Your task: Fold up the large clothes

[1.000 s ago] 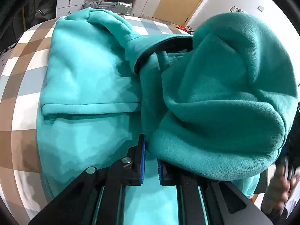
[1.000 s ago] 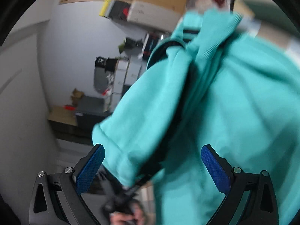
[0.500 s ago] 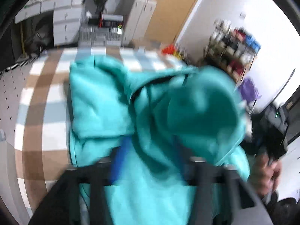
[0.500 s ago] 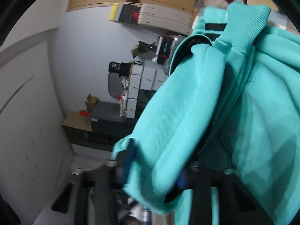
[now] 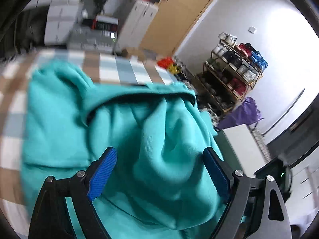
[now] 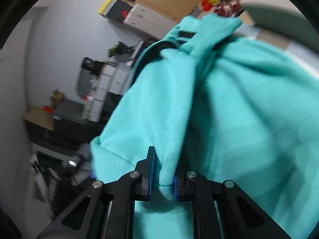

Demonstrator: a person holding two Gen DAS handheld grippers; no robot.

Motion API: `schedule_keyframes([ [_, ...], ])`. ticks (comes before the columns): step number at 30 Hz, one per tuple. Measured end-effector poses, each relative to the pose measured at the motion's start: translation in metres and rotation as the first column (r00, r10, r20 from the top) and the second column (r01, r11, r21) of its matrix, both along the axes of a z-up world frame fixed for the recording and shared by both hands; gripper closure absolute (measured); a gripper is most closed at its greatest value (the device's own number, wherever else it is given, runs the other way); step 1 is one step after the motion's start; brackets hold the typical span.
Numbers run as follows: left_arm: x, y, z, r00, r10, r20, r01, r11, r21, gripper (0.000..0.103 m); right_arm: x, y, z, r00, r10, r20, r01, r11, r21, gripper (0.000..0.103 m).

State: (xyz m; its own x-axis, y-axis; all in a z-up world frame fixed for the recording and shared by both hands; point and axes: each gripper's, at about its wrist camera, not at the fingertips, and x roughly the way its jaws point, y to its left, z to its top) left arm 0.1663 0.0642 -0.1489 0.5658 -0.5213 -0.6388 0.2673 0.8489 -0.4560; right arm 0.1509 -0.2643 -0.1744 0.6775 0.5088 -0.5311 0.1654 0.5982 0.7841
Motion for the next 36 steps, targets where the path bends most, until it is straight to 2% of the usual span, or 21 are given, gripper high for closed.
schedule_keyframes([
  [2,0.009,-0.009,-0.013,0.998,-0.031,-0.058,0.029,0.999,-0.042,0.018,-0.001,-0.003,-0.005,0.999,-0.008,-0.034,0.007,1.000,-0.015,0.089],
  [4,0.012,-0.018,-0.022,0.994,-0.041,-0.099,0.037,0.998,-0.044,0.018,0.000,-0.005,-0.008,0.999,-0.006,-0.040,0.006,1.000,0.011,0.089],
  [5,0.012,-0.021,-0.024,0.993,-0.042,-0.113,0.037,0.998,-0.042,0.024,0.001,-0.006,-0.008,0.999,-0.003,-0.037,0.004,1.000,0.022,0.089],
  [6,0.014,-0.024,-0.027,0.990,-0.044,-0.132,0.039,0.998,-0.040,0.050,0.002,-0.006,-0.008,0.999,0.000,-0.032,0.001,0.999,0.034,0.089],
  [8,0.014,-0.027,-0.031,0.982,-0.039,-0.183,0.039,0.999,-0.001,0.083,0.000,-0.008,-0.008,1.000,0.008,-0.025,-0.007,0.999,0.040,0.089],
  [9,0.011,-0.026,-0.031,0.978,-0.035,-0.205,0.037,0.999,0.004,0.086,-0.002,-0.009,-0.008,1.000,0.011,-0.024,-0.010,0.999,0.039,0.089],
  [11,0.009,-0.020,-0.028,0.978,-0.035,-0.207,0.028,0.999,-0.039,0.089,-0.003,-0.010,-0.010,0.999,0.010,-0.035,-0.009,1.000,0.024,0.086],
  [14,0.006,-0.016,-0.011,0.986,-0.018,-0.164,0.021,1.000,0.016,0.091,-0.003,-0.009,-0.019,0.996,0.024,-0.083,-0.023,1.000,0.008,0.084],
  [16,0.011,-0.022,0.001,0.982,-0.033,-0.184,0.050,0.995,0.090,0.092,0.002,-0.004,-0.021,0.994,0.059,-0.095,-0.060,0.998,-0.006,0.084],
  [18,0.019,-0.024,0.029,0.984,-0.039,-0.172,0.063,0.988,0.141,0.094,0.008,0.001,-0.019,0.992,0.070,-0.106,-0.074,0.997,-0.035,0.078],
  [21,0.033,-0.019,0.096,0.998,0.027,-0.059,-0.010,0.964,0.264,0.095,0.010,0.001,-0.017,0.992,0.061,-0.113,-0.069,0.995,-0.069,0.076],
  [23,0.039,-0.017,0.129,0.999,0.044,-0.008,-0.040,0.953,0.302,0.095,0.011,-0.002,-0.018,0.990,0.077,-0.116,-0.082,0.996,-0.040,0.074],
  [25,0.038,-0.018,0.149,0.998,0.060,0.025,-0.065,0.938,0.340,0.095,0.008,-0.010,-0.013,0.995,0.072,-0.072,-0.071,0.997,0.015,0.074],
  [27,0.032,-0.017,0.148,0.999,0.048,0.021,-0.052,0.937,0.346,0.095,0.005,-0.017,0.000,0.998,0.064,0.003,-0.064,0.997,0.034,0.071],
  [28,0.026,-0.016,0.144,0.999,0.033,0.007,-0.034,0.942,0.334,0.095,0.003,-0.020,0.010,0.995,0.069,0.070,-0.073,0.996,0.055,0.065],
  [31,0.013,-0.022,0.117,0.999,-0.017,-0.041,0.028,0.957,0.288,0.095,-0.002,-0.020,0.034,0.965,0.097,0.242,-0.122,0.988,0.091,0.056],
  [32,0.023,-0.030,0.110,0.998,-0.028,-0.051,0.041,0.960,0.277,0.095,-0.002,-0.017,0.038,0.955,0.107,0.275,-0.138,0.986,0.098,0.055],
  [34,0.016,-0.034,0.094,0.997,-0.061,-0.052,0.073,0.961,0.266,0.095,0.009,-0.003,0.035,0.947,0.157,0.281,-0.197,0.973,0.120,0.055],
  [36,0.012,-0.037,0.088,0.996,-0.078,-0.042,0.087,0.963,0.256,0.095,0.029,0.014,0.019,0.955,0.214,0.206,-0.246,0.958,0.148,0.055],
])
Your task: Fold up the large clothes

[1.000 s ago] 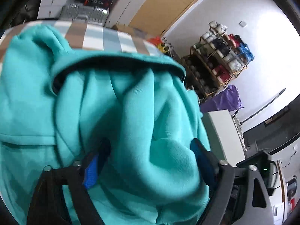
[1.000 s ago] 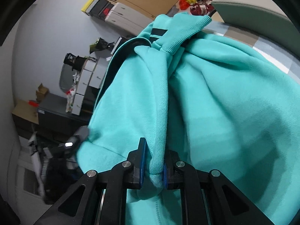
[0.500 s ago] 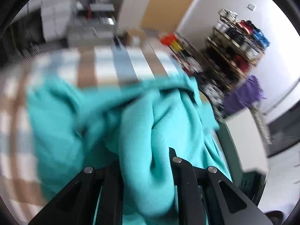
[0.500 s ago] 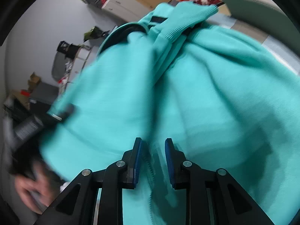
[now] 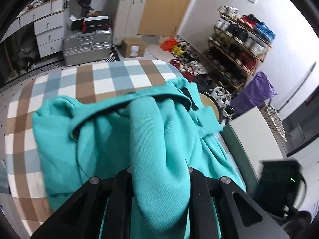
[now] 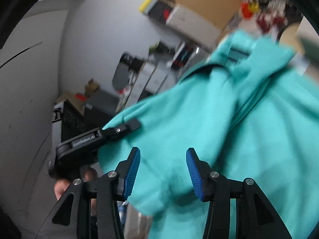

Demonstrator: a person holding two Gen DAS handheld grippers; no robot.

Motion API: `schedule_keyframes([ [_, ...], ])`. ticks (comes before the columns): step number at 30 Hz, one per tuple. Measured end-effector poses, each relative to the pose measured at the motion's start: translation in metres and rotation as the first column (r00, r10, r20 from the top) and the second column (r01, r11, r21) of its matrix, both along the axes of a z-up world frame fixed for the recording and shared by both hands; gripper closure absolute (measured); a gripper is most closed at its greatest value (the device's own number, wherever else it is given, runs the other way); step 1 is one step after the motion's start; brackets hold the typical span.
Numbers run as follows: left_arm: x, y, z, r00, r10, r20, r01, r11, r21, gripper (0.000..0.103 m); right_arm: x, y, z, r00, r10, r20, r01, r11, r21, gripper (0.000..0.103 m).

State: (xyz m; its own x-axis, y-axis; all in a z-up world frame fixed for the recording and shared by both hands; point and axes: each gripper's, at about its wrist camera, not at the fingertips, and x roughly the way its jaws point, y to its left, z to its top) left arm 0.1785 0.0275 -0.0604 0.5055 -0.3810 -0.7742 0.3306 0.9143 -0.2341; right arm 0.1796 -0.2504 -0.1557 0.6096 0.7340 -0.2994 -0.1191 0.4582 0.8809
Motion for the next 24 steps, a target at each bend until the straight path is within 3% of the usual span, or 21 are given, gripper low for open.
schedule_keyframes([
  [3,-0.006,0.003,-0.001,1.000,-0.007,-0.005,0.007,0.998,-0.058,0.095,0.030,0.024,-0.050,0.979,0.068,-0.192,-0.058,0.997,0.055,0.064],
  [5,-0.007,0.006,-0.006,1.000,-0.004,-0.029,0.001,0.996,-0.089,0.095,0.038,0.032,-0.067,0.966,0.083,-0.246,-0.066,0.995,0.078,0.072],
  [8,-0.014,0.009,-0.016,0.999,-0.020,-0.034,0.015,0.989,-0.146,0.095,0.045,0.034,-0.072,0.966,0.079,-0.245,-0.061,0.995,0.082,0.072],
  [12,-0.021,0.010,-0.032,0.998,-0.017,-0.053,0.005,0.974,-0.225,0.095,0.047,0.030,-0.081,0.961,0.131,-0.242,-0.083,0.977,0.198,0.072],
  [15,-0.029,0.014,-0.043,0.998,-0.001,-0.058,-0.015,0.962,-0.272,0.095,0.047,0.009,-0.079,0.959,0.094,-0.266,-0.039,0.977,0.208,0.072],
  [18,-0.035,0.017,-0.056,0.998,0.017,-0.066,-0.037,0.950,-0.311,0.095,0.033,-0.034,-0.058,0.972,-0.054,-0.228,0.082,0.990,0.113,0.072],
  [20,-0.037,0.017,-0.070,0.996,0.027,-0.086,-0.055,0.938,-0.343,0.095,0.018,-0.058,-0.042,0.973,-0.148,-0.176,0.153,0.988,0.018,0.065],
  [22,-0.033,0.015,-0.086,0.993,0.044,-0.109,-0.080,0.933,-0.351,0.095,0.006,-0.069,-0.032,0.971,-0.194,-0.141,0.192,0.981,-0.032,0.059],
  [24,-0.029,0.014,-0.099,0.989,0.061,-0.134,-0.104,0.933,-0.343,0.095,0.002,-0.070,-0.029,0.971,-0.203,-0.129,0.201,0.979,-0.026,0.058],
])
